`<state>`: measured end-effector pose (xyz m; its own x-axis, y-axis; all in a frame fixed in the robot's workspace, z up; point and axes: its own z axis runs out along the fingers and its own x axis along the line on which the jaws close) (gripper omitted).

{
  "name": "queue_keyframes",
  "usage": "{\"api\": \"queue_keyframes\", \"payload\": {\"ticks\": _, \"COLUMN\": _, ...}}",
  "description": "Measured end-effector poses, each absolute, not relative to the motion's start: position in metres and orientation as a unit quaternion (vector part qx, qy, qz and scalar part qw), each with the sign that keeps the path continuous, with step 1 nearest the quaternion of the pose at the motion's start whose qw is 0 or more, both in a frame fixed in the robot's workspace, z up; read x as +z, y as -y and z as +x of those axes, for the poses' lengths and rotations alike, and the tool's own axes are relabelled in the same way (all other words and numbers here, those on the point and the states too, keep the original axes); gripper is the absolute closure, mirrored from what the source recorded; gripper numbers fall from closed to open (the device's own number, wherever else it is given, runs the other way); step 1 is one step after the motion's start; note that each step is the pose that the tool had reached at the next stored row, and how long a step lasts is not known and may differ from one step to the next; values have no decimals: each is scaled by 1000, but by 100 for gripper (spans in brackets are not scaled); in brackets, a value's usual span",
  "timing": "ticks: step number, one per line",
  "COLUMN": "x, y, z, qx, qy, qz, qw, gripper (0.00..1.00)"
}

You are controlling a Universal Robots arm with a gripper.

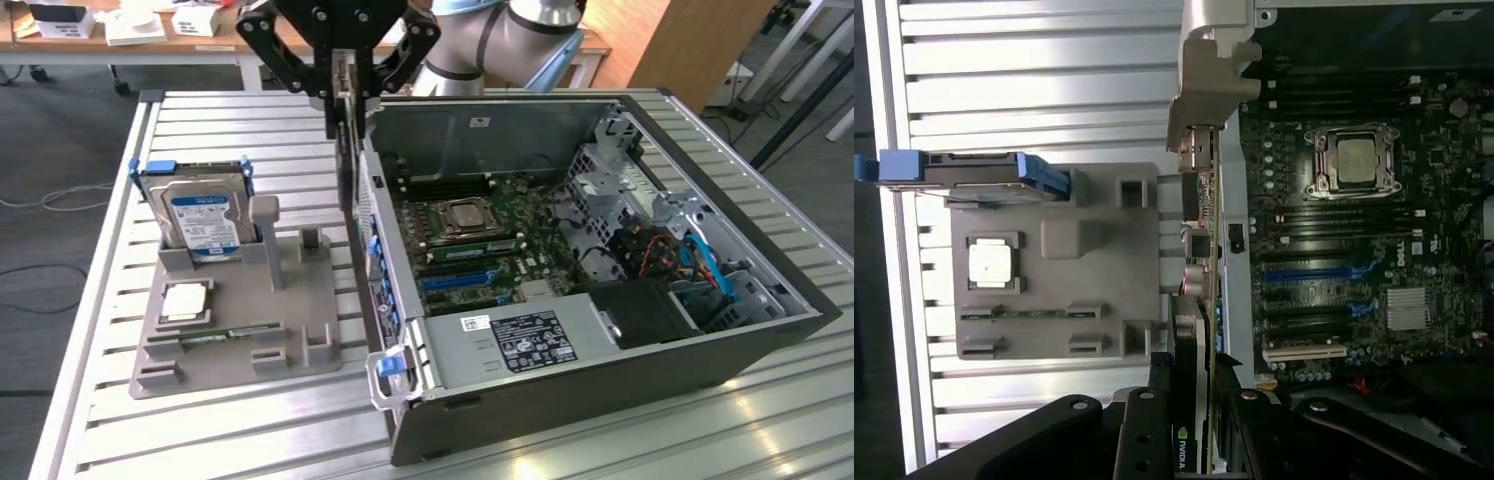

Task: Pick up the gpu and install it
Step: 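Pick up the gpu and move the gpu toward the slot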

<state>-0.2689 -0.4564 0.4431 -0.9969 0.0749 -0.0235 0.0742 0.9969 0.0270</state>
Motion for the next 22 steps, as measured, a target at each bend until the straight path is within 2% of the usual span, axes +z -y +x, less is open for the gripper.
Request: {"api": "queue_keyframes", "payload": {"ticks": 22, "x": 443, "y": 457, "z": -189, "qx": 14, "qy": -999, "qz": 37, "qw": 12, "gripper": 73}}
